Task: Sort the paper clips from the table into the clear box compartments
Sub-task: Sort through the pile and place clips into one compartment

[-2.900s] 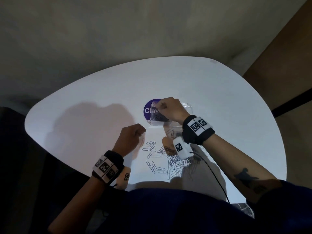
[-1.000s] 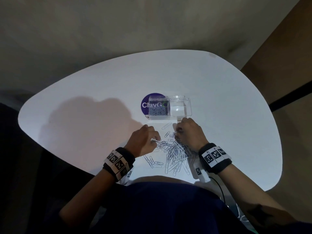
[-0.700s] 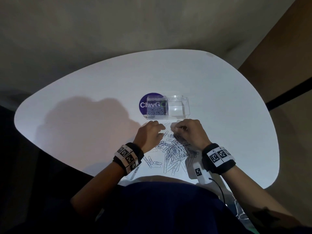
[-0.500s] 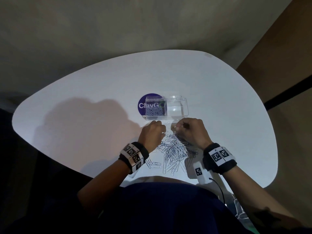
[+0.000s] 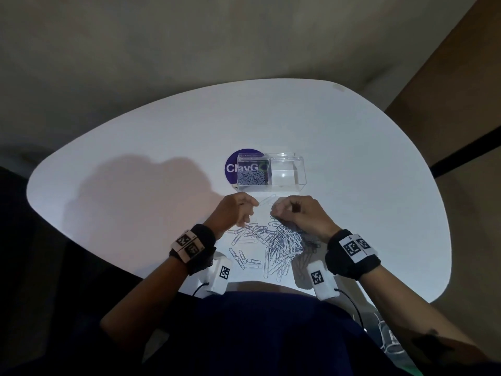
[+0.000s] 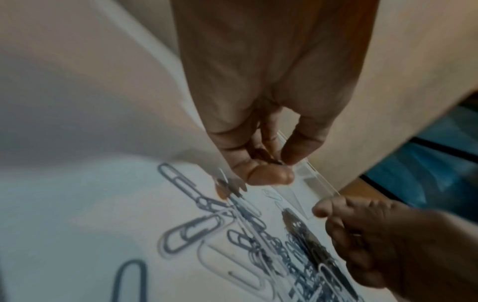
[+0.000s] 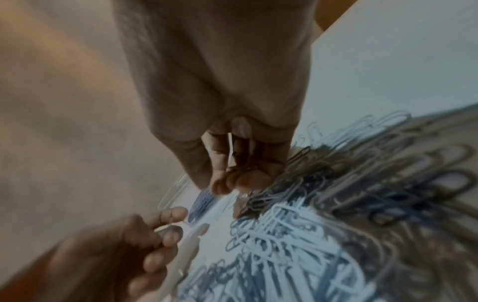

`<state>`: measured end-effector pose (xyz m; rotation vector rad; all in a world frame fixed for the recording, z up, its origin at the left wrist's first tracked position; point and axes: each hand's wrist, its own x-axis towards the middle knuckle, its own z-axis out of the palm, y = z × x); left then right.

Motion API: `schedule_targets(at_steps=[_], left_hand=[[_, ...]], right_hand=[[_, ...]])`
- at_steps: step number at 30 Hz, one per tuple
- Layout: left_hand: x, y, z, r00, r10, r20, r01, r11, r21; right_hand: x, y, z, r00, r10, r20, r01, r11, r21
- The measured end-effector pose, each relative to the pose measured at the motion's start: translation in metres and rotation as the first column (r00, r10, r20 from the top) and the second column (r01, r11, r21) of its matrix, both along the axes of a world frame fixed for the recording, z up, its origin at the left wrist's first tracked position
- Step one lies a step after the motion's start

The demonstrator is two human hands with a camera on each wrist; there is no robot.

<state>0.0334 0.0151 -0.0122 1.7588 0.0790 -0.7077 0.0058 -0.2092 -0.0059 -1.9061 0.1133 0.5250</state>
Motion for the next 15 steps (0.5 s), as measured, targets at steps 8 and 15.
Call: schedule_targets(at_steps=[8, 15], left_hand=[[-0.008, 0.008, 0.006, 0.945, -0.225, 0.237, 0.111, 0.903, 0.414], [-0.016, 0.003, 0.003, 0.763, -0.486, 0.426, 0.239, 0.824, 0.513]], right_hand=[[-0.002, 0.014, -0.004, 0.869, 0.45, 0.206, -0.219, 0.723, -0.655], [0.001, 0.015, -0.003, 0.929, 0.253, 0.27, -0.109, 0.884, -0.455]])
